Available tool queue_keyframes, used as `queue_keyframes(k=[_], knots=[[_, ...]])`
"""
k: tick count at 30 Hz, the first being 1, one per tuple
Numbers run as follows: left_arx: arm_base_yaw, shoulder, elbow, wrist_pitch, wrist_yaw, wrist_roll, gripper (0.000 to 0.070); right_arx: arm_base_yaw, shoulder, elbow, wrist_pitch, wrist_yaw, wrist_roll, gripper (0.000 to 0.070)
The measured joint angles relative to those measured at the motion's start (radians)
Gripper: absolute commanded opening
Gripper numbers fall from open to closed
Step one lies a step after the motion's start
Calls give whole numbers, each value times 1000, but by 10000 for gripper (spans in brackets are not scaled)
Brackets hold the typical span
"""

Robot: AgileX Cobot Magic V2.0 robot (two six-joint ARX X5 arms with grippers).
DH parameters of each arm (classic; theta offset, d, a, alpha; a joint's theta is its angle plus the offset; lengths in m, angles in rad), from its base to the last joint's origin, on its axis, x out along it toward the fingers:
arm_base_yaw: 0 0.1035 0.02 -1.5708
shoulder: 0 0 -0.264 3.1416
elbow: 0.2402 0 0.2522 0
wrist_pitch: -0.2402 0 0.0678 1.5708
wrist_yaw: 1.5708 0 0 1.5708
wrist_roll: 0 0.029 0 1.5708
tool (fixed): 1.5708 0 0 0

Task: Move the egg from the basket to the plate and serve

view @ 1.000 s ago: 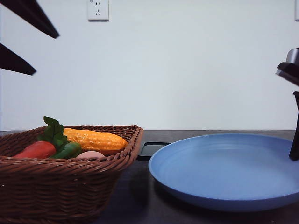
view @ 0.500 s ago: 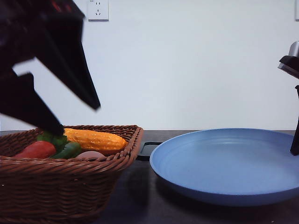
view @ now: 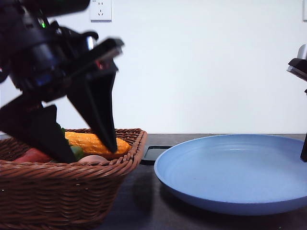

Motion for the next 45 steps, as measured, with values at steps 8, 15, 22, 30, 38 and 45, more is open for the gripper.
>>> queue_keyframes(k=[8, 15, 22, 30, 38, 45], knots=[[-1, 60, 0, 4, -22, 0, 392, 0, 0, 0, 0, 0, 0, 0], [-5, 73, 0, 4, -22, 8, 272, 0, 0, 0, 0, 0, -1, 0], [-7, 73, 0, 0, -21, 31, 215, 0, 0, 0, 0, 0, -1, 0], [-7, 69, 94, -135, -128, 84, 215, -12, -11, 0, -17, 0, -2, 0], [-13, 19, 296, -221, -202, 147, 215, -43, -87, 4, -69, -48, -8, 0], [-89, 15, 449, -178, -131, 178, 216, -42, -95, 57, -93, -187, -6, 0]])
